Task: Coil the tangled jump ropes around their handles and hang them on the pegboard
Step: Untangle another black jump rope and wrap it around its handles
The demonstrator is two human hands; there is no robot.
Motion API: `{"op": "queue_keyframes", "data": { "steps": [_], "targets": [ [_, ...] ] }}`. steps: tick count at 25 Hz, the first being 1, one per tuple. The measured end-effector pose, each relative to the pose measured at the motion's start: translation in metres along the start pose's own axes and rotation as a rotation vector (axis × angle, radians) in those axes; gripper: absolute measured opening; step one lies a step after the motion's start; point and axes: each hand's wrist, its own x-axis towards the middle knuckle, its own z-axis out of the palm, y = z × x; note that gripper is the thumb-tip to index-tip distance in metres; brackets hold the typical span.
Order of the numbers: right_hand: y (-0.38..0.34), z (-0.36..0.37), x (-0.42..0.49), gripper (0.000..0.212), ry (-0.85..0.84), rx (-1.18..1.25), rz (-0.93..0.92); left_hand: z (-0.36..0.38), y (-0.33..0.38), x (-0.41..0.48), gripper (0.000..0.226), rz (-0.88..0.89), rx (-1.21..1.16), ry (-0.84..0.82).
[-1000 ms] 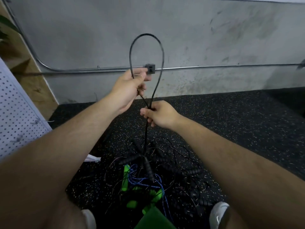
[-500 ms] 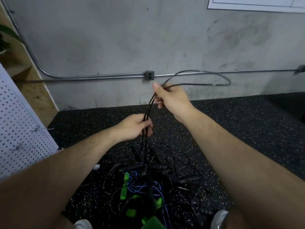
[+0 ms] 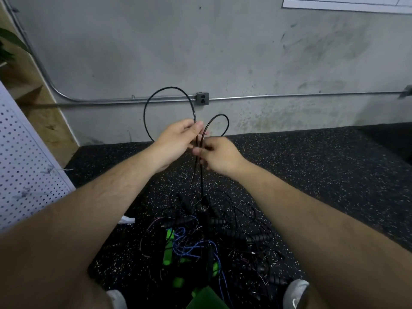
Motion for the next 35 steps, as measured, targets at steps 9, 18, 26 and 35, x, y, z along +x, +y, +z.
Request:
{"op": "queue_keyframes", "data": {
  "steps": [9,18,26,35],
  "targets": [
    [-0.005,-0.028,0.01,0.03,0.184,0.226,0.021,0.006,-0.035,-0.017,0.025,-0.171,0.16,-0.229],
    [-0.014,-0.04,-0.007,0.047,0.023,-0.419,0.207,0.006,-0.035,-0.004,0.029,-0.102,0.397,-0.337],
    [0.01,-0.029,-0.004,0.006,-0.14,-0.345,-0.069,0.004,-0.033,-0.008,0.027,-0.053,0.4,-0.429],
    [0.032,-0.069,-0.018,0.05,-0.137,-0.354,0.235,-0.013,-0.048,-0.012,0.03,-0.142,0.415,-0.388]
  ]
}}
